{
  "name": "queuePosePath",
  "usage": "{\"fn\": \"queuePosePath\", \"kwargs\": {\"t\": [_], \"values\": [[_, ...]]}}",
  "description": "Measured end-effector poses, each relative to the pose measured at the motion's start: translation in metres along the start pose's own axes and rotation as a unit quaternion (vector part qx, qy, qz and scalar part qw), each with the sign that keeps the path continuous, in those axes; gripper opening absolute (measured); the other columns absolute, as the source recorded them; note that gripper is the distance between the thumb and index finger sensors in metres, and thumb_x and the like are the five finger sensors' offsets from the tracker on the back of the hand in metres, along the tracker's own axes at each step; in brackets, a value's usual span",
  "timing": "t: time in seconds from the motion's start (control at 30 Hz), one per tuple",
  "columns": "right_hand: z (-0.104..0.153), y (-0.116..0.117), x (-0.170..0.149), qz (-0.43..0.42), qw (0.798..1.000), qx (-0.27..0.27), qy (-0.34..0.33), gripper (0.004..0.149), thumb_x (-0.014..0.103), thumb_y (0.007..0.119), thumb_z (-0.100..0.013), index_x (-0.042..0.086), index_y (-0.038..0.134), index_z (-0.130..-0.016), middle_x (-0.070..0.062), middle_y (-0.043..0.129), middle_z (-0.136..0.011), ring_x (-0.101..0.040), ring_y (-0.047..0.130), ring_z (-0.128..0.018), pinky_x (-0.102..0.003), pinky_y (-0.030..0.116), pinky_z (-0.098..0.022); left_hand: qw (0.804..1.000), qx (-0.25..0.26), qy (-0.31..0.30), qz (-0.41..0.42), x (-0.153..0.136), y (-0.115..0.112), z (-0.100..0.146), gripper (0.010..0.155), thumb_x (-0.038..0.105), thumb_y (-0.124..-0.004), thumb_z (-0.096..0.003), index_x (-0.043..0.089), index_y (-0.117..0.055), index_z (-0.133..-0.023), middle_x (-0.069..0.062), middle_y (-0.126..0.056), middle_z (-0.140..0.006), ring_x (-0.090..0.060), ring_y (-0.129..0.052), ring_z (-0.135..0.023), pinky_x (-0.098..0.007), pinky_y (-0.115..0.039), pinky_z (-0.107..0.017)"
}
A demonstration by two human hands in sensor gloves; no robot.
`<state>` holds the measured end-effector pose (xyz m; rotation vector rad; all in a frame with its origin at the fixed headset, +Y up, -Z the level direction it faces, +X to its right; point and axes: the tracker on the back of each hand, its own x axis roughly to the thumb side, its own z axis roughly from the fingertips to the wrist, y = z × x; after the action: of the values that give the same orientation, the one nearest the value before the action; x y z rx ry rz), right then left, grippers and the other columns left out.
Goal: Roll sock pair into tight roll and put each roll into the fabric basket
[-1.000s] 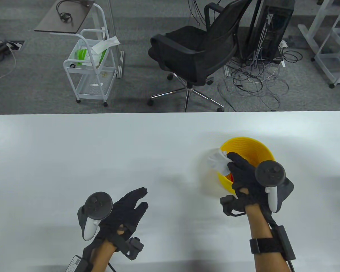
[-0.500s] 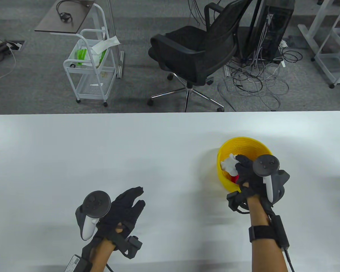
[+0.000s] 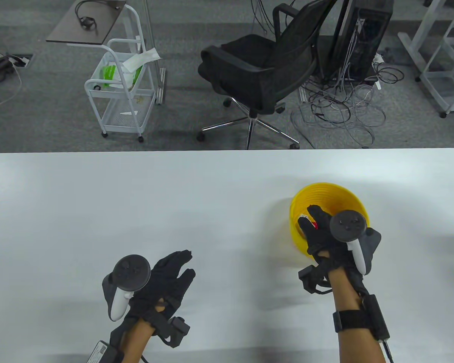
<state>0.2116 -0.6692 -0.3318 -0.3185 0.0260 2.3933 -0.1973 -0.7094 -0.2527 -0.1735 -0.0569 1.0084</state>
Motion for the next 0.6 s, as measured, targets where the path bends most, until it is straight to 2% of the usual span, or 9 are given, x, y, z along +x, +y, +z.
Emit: {"fn": "queuePosePath", "kwargs": {"t": [0.1, 0.17, 0.27, 0.43, 0.6], "values": [[0.016, 0.005, 0.017, -0.02, 0.998, 0.035, -0.04, 0.08, 0.072, 0.066, -0.036, 0.033, 0.055, -0.105, -0.003, 0.061, -0.113, -0.038, 0.064, -0.104, -0.065, 0.055, -0.069, 1.0, -0.002, 0.001, -0.002, 0.0, 0.0, 0.001, 0.068, 0.053, -0.075, -0.04, 0.027, -0.064, -0.102, -0.009, -0.059, -0.112, -0.037, -0.048, -0.107, -0.056, -0.033, -0.074], [0.03, 0.011, 0.03, -0.024, 0.994, 0.058, -0.092, 0.084, 0.076, 0.065, -0.035, 0.033, 0.052, -0.106, -0.002, 0.058, -0.115, -0.039, 0.06, -0.106, -0.067, 0.053, -0.069, 1.0, -0.007, 0.008, -0.008, -0.001, -0.001, 0.001, 0.069, 0.053, -0.075, -0.0398, 0.028, -0.062, -0.103, -0.008, -0.056, -0.113, -0.036, -0.044, -0.108, -0.056, -0.03, -0.074], [0.055, 0.026, 0.046, -0.023, 0.984, 0.097, -0.146, 0.087, 0.078, 0.064, -0.035, 0.033, 0.046, -0.108, -0.001, 0.052, -0.118, -0.042, 0.055, -0.109, -0.07, 0.051, -0.069, 1.0, -0.018, 0.012, -0.014, -0.003, -0.004, 0.001, 0.072, 0.055, -0.075, -0.0396, 0.032, -0.054, -0.105, -0.006, -0.049, -0.116, -0.036, -0.038, -0.11, -0.056, -0.025, -0.074], [0.078, 0.053, 0.05, -0.03, 0.978, 0.129, -0.16, 0.089, 0.08, 0.062, -0.036, 0.034, 0.04, -0.109, -0.002, 0.046, -0.12, -0.043, 0.049, -0.111, -0.071, 0.049, -0.069, 0.998, -0.038, 0.024, -0.037, -0.003, -0.011, 0.001, 0.076, 0.057, -0.075, -0.0387, 0.035, -0.047, -0.106, -0.004, -0.038, -0.118, -0.034, -0.027, -0.111, -0.056, -0.018, -0.073], [0.085, 0.085, 0.044, -0.026, 0.973, 0.176, -0.146, 0.091, 0.081, 0.06, -0.036, 0.035, 0.035, -0.11, -0.003, 0.04, -0.121, -0.045, 0.043, -0.111, -0.073, 0.046, -0.069, 0.996, -0.057, 0.035, -0.064, -0.004, -0.019, 0.0, 0.076, 0.057, -0.075, -0.0385, 0.035, -0.047, -0.106, -0.001, -0.035, -0.119, -0.032, -0.023, -0.112, -0.056, -0.013, -0.073]]}}
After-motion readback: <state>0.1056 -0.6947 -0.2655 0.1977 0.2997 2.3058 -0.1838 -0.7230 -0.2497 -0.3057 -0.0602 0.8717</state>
